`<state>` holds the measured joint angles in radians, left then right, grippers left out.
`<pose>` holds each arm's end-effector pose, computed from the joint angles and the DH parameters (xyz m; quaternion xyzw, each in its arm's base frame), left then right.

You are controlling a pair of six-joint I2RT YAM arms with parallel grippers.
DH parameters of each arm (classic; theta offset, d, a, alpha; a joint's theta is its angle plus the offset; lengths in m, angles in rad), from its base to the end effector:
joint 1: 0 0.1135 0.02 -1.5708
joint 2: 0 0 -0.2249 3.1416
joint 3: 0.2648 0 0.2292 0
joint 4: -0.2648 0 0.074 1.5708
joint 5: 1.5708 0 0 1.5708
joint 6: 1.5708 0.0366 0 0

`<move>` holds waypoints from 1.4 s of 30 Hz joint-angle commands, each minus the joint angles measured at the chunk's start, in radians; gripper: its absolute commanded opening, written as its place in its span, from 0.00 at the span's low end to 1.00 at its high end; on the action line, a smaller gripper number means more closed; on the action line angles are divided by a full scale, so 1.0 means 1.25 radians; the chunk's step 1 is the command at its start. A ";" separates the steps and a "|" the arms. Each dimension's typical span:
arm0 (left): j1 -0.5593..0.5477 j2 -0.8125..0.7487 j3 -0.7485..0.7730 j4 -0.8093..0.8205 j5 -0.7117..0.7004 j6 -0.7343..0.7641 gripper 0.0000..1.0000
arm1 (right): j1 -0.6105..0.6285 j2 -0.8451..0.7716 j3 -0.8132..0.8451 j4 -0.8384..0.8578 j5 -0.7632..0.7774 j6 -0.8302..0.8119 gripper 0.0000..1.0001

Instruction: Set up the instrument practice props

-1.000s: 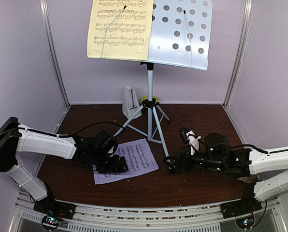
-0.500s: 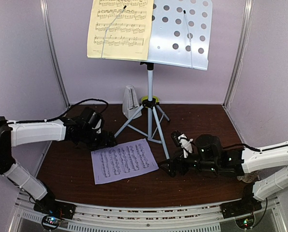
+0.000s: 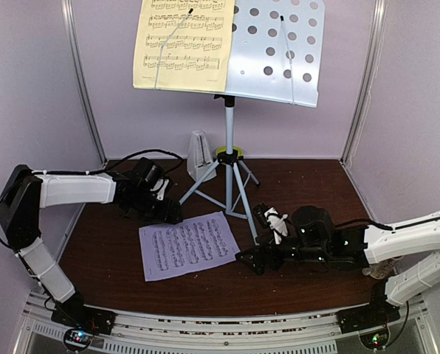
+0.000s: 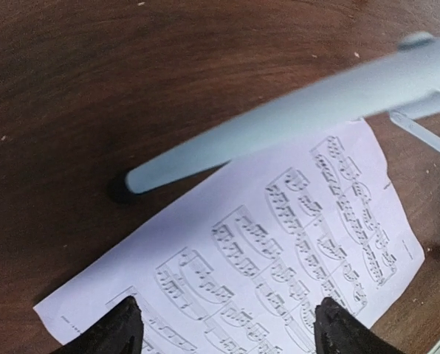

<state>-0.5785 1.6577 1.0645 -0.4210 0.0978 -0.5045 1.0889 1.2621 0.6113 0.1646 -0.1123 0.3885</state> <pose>0.2616 -0.1751 0.1699 0.0490 0.9592 -0.1817 0.2109 0.1176 0.2337 0.1899 -0.3206 0.7933 0.3825 0.3486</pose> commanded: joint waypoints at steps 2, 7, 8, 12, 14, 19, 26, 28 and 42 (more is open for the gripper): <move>-0.097 0.032 0.064 0.024 -0.003 0.098 0.80 | 0.002 -0.029 0.012 -0.002 0.003 -0.018 0.96; -0.181 0.113 0.132 0.015 -0.009 0.128 0.75 | -0.009 -0.056 0.003 -0.001 0.012 -0.021 0.96; -0.190 0.128 0.138 0.027 0.007 0.124 0.73 | -0.012 -0.064 -0.001 0.002 0.012 -0.020 0.96; -0.229 0.197 0.182 0.047 0.012 0.123 0.68 | -0.015 -0.101 -0.018 0.006 0.024 -0.014 0.96; -0.243 0.227 0.199 0.045 0.012 0.123 0.67 | -0.017 -0.123 -0.027 0.002 0.034 -0.011 0.96; -0.274 0.264 0.202 0.019 0.034 0.168 0.67 | -0.023 -0.179 -0.041 -0.032 0.059 -0.021 0.96; -0.316 0.232 0.094 -0.024 0.073 0.232 0.67 | -0.040 -0.212 -0.038 -0.077 0.070 -0.056 0.97; -0.330 0.216 0.050 -0.026 0.074 0.232 0.67 | -0.046 -0.213 -0.033 -0.085 0.072 -0.064 0.97; -0.465 -0.034 -0.198 0.030 0.063 0.294 0.64 | -0.040 -0.015 0.072 -0.058 0.007 -0.087 0.86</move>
<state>-1.1564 1.7172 0.9199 -0.3393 0.1715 -0.1497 1.0298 1.1648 0.6289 0.0795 -0.0746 0.2905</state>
